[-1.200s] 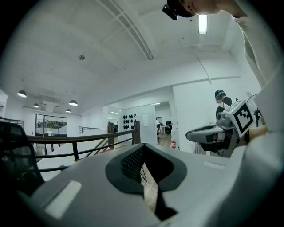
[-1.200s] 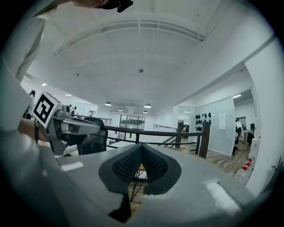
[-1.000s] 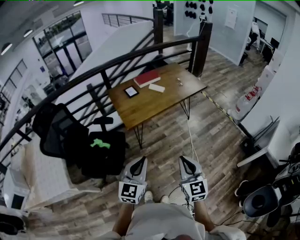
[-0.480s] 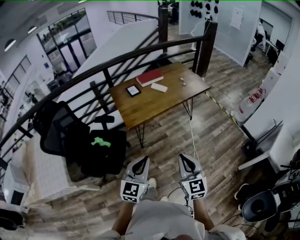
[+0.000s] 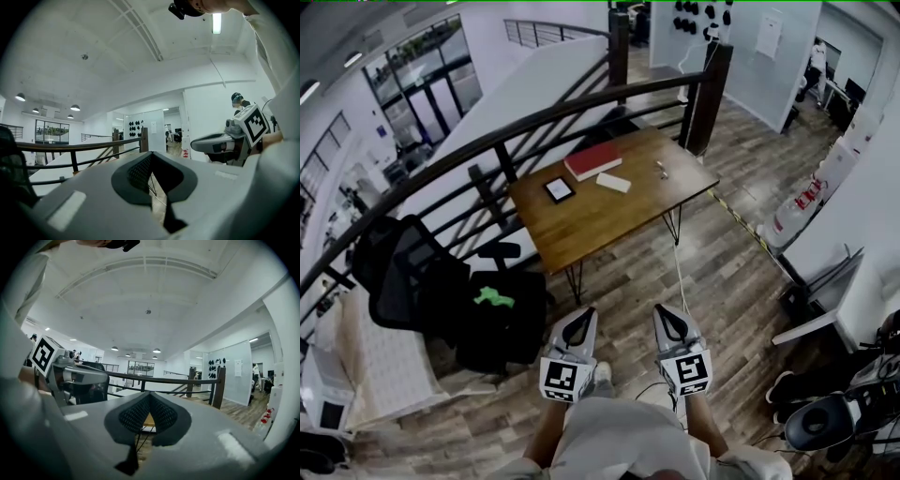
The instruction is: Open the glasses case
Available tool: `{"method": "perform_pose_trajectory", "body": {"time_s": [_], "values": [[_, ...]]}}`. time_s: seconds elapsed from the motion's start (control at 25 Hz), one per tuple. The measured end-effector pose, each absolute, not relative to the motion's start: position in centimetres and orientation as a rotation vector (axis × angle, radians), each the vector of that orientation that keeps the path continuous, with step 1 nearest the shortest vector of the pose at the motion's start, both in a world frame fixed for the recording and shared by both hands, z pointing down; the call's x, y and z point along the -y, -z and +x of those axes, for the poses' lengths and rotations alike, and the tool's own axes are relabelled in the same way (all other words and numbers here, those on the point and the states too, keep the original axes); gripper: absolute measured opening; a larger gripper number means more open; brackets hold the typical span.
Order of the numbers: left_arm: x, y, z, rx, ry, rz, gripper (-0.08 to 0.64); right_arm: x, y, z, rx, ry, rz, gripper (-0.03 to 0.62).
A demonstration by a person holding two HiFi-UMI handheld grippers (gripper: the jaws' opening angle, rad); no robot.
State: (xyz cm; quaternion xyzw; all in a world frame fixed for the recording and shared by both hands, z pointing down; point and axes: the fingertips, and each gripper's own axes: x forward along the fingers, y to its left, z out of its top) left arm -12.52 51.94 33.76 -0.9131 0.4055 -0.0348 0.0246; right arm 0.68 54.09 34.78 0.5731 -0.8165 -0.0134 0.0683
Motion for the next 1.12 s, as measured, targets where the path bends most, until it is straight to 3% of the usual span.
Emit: {"method": "perform_pose_trajectory", "body": {"time_s": [1.12], "values": [[-33.4,-33.3,-14.6,-1.179,0.059,-2.885,0.02,-37.5,-34.1,-0.8,2.351,0.021,1.841,0.003]]}}
